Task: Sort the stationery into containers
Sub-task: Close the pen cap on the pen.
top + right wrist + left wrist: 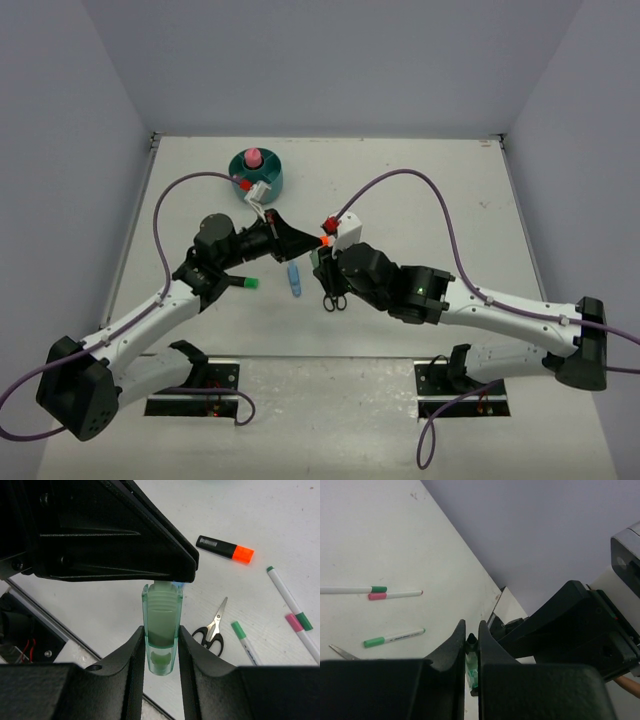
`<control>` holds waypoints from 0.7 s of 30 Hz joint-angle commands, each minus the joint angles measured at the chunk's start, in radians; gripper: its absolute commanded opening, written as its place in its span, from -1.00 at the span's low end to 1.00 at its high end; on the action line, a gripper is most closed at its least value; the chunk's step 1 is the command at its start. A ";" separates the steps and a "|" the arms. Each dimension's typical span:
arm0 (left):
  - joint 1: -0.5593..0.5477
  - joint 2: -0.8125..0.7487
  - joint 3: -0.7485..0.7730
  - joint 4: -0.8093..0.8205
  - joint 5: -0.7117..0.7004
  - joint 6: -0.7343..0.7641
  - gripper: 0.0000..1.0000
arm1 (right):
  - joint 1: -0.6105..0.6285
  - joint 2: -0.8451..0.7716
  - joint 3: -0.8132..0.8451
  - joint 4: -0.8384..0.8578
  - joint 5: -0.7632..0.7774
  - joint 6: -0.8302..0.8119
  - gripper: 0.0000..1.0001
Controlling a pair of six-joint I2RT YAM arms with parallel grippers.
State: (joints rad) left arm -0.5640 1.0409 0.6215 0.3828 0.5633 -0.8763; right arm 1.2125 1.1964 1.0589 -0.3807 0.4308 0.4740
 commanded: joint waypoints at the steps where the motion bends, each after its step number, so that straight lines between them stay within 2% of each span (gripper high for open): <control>1: -0.010 -0.007 0.060 -0.041 -0.037 0.038 -1.00 | 0.007 0.036 0.046 0.047 0.035 0.000 -1.00; 8: 0.005 -0.082 0.146 -0.214 -0.219 0.113 -1.00 | 0.007 0.004 -0.067 0.097 -0.017 0.008 -1.00; 11: 0.024 -0.077 0.205 -0.258 -0.233 0.134 -1.00 | 0.006 -0.018 -0.172 0.179 -0.076 0.015 -1.00; 16: 0.056 -0.062 0.234 -0.227 -0.201 0.108 -1.00 | 0.007 -0.019 -0.262 0.236 -0.118 0.045 -0.94; 17: 0.056 -0.058 0.233 -0.214 -0.188 0.099 -1.00 | 0.006 -0.014 -0.269 0.238 -0.115 0.051 -0.78; 18: 0.056 -0.051 0.231 -0.204 -0.171 0.093 -1.00 | 0.006 -0.011 -0.270 0.238 -0.108 0.057 -0.49; 19: 0.056 -0.045 0.223 -0.178 -0.154 0.083 -1.00 | 0.007 -0.009 -0.265 0.224 -0.098 0.066 -0.10; 20: 0.056 -0.043 0.212 -0.161 -0.142 0.080 -1.00 | 0.007 -0.014 -0.255 0.205 -0.084 0.084 0.41; 21: 0.056 -0.042 0.202 -0.149 -0.135 0.078 -1.00 | 0.006 -0.023 -0.242 0.189 -0.074 0.096 0.71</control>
State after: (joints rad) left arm -0.5385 1.0060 0.7630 0.0340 0.4408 -0.7792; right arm 1.2070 1.1658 0.8366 -0.0489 0.3757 0.5113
